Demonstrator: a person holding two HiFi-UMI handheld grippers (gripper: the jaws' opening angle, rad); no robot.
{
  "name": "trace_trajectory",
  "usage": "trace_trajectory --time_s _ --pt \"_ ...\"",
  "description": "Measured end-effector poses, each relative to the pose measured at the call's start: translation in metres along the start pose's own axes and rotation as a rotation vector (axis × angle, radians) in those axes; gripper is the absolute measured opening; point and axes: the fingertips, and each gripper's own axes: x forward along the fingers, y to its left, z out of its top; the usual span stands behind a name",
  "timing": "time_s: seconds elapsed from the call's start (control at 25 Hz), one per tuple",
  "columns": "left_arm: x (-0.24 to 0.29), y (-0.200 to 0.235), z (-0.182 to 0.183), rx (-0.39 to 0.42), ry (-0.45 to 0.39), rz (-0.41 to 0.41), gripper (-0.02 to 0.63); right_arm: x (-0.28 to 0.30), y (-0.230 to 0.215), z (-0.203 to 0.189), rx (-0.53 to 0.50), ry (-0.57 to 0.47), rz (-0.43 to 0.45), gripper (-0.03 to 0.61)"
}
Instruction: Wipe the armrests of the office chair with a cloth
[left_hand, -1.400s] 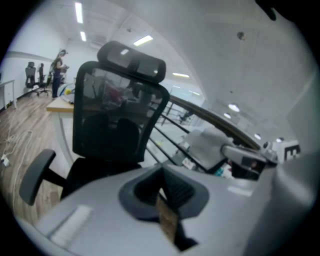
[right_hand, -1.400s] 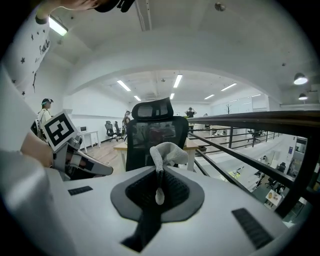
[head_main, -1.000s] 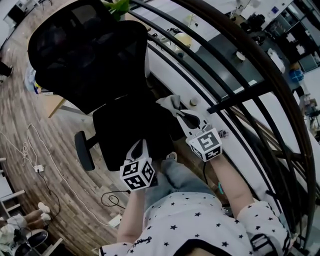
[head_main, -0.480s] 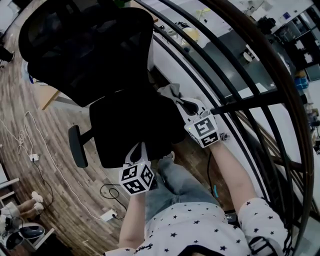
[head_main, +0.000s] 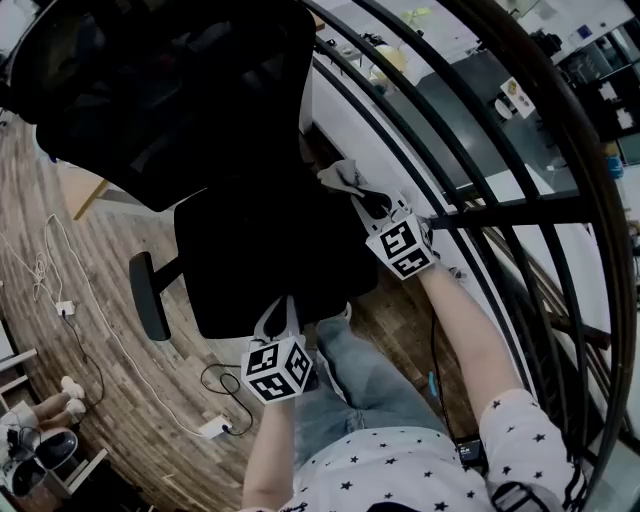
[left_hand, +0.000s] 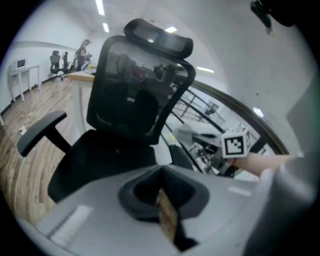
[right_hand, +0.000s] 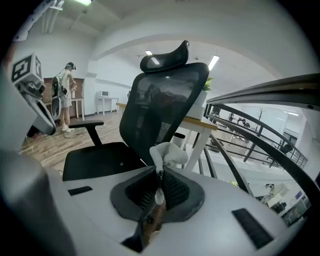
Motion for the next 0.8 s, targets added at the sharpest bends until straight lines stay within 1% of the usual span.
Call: trace_trajectory --time_s 0.16,0.4,0.64,0.8 --pt "0.007 0.005 -0.007 0.001 0.022 0.003 0.005 0.021 0.002 -0.016 -0.051 0.042 0.02 0.028" --pt "0.015 0.007 -0.012 0.006 0.035 0.001 0.005 0.037 0.005 -0.034 -0.076 0.088 0.038 0.028" --pt "0.017 0.004 -0.021 -0.002 0.043 0.0 0.005 0.038 0.018 -0.053 -0.078 0.121 0.071 0.028" --pt "0.019 0.004 -0.022 -0.01 0.045 -0.001 0.005 0.043 0.023 -0.058 -0.073 0.135 0.087 0.028"
